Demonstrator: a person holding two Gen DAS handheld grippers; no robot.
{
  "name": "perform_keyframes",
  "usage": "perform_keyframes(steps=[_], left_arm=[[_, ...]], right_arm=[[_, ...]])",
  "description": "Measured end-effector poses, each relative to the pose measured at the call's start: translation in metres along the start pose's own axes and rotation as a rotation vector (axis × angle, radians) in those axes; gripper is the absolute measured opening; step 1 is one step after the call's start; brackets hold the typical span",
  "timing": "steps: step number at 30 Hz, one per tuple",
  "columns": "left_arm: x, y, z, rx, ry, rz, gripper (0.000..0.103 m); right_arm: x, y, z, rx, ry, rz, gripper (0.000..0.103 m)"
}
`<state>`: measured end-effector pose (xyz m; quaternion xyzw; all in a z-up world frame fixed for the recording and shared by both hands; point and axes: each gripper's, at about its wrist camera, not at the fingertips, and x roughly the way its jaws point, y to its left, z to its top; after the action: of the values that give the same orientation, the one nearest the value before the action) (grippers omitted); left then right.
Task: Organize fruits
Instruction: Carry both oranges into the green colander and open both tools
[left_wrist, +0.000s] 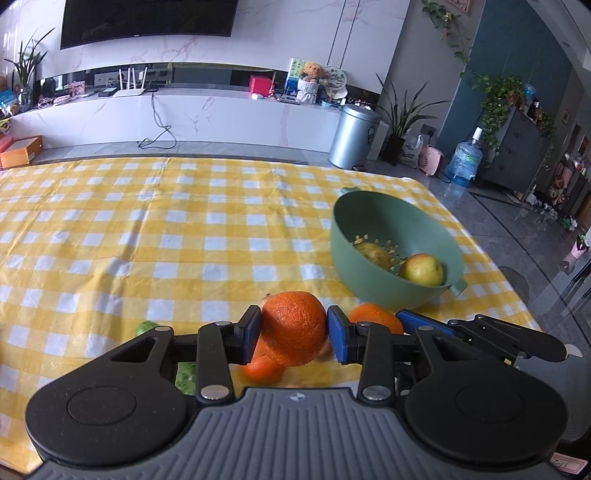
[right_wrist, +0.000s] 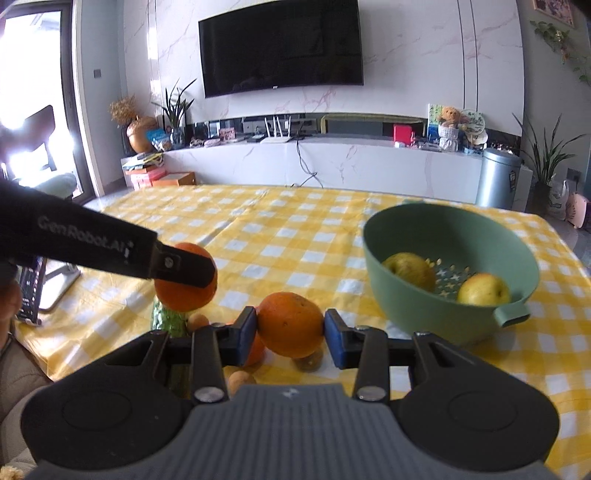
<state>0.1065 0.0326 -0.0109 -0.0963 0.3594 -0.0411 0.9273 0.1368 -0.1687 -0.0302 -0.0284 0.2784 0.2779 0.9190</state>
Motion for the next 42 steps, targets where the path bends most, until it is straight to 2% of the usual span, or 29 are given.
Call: perform_keyframes(steps=[10, 17, 29, 33, 36, 42], left_arm=[[0.016, -0.040, 0.037, 0.042, -0.036, -0.083, 0.044], [0.047, -0.068, 0.058, 0.083, -0.010, -0.143, 0.044], [0.108, -0.088, 0.073, 0.108, 0.094, -0.178, 0.044], [0.128, -0.090, 0.070, 0.120, 0.137, -0.174, 0.044], [0.140, -0.086, 0.068, 0.089, 0.168, -0.184, 0.044], [0.150, -0.084, 0.068, 0.077, 0.177, -0.195, 0.044]], right_arm=[[-0.021, -0.043, 0.034, -0.042, -0.037, -0.083, 0.037], [-0.023, -0.080, 0.060, -0.089, -0.034, -0.153, 0.037], [0.014, -0.134, 0.073, -0.115, 0.089, -0.201, 0.037], [0.029, -0.145, 0.071, -0.113, 0.134, -0.202, 0.037], [0.041, -0.151, 0.070, -0.112, 0.165, -0.197, 0.037], [0.057, -0.155, 0.067, -0.124, 0.199, -0.191, 0.037]])
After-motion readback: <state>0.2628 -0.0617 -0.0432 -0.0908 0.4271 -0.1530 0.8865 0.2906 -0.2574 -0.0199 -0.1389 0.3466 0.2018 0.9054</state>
